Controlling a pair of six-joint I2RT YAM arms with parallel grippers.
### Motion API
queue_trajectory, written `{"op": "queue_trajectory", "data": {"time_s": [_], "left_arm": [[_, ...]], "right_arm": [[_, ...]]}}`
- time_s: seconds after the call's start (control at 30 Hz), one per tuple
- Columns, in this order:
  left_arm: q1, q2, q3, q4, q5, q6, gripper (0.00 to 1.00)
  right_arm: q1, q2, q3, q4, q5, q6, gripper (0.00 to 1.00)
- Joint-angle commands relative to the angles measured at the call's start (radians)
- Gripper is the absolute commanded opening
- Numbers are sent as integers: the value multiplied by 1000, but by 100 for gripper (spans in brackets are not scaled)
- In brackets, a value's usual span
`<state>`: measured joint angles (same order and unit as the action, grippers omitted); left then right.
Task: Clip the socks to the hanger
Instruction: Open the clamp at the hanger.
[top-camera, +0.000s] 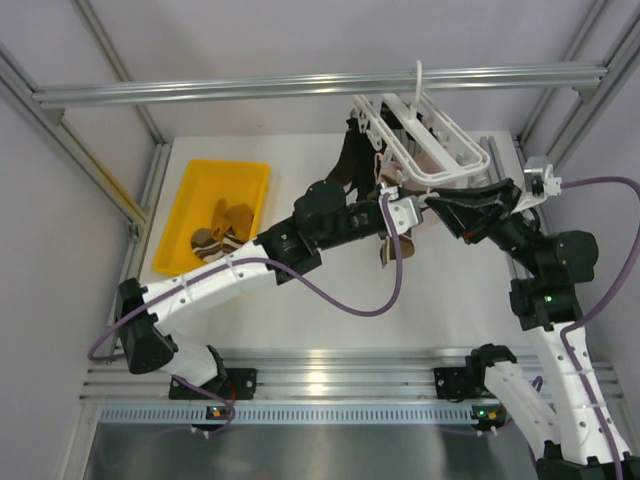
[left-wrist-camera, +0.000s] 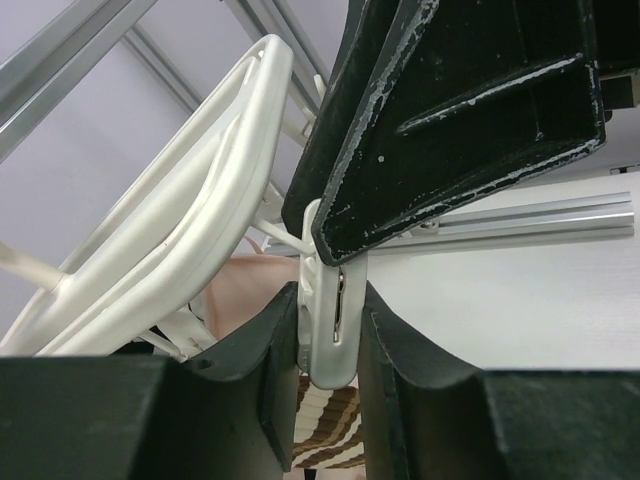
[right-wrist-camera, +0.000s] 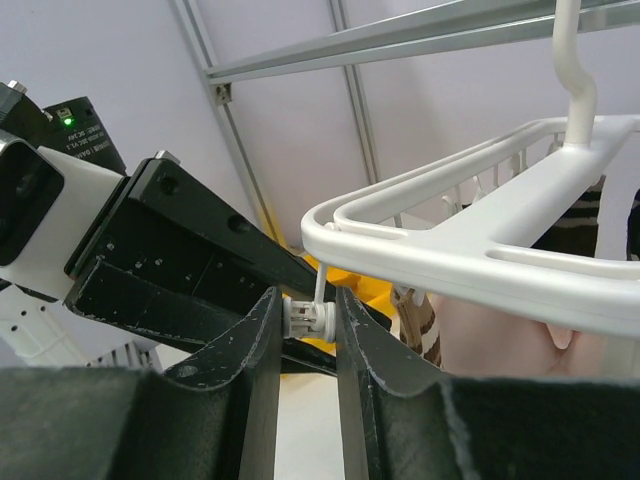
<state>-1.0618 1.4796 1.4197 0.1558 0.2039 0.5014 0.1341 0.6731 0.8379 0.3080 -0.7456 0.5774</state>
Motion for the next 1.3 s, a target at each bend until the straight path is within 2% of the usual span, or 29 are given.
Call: {"op": "queue_trajectory", "data": {"time_s": [0.0,0.03,0.07,0.13,0.17,0.23,0.3,0.5,0.73,0.93,1.03,1.27], "left_arm": [[-17,-1,42,90,2,34,4],[-17,-1,42,90,0,35,0],[-18,-1,41,93,-6,32,0],[-18,-4,35,94,-11,29,0],[-18,-5,33,99,-15,17,0],[-17,-5,30,99,-21,-3,0],[-17,-7,24,106,-31,-17,0],[-17,-8,15,119,-18,-34,0],[-17,-8,7,120,-24,-35,0],[-18,-2,12,113,-23,-35,0],[-17,4,16,106,-18,-31,0],[-18,28,47,82,-17,-15,0]], "right_arm": [[4,-3,10,39,-12,-14,2],[2,-3,13,22,-8,-10,7],[2,-6,16,5,18,-10,25],[4,-17,20,-50,63,13,37],[2,-30,14,-66,105,42,46],[4,-71,-20,-57,140,74,52],[4,-105,-75,-24,178,113,53],[4,-129,-105,-9,183,163,54],[4,-98,-112,101,187,245,64],[4,-61,-112,172,158,292,68],[4,-50,-106,181,161,302,68],[6,-32,-99,180,167,325,58]]}}
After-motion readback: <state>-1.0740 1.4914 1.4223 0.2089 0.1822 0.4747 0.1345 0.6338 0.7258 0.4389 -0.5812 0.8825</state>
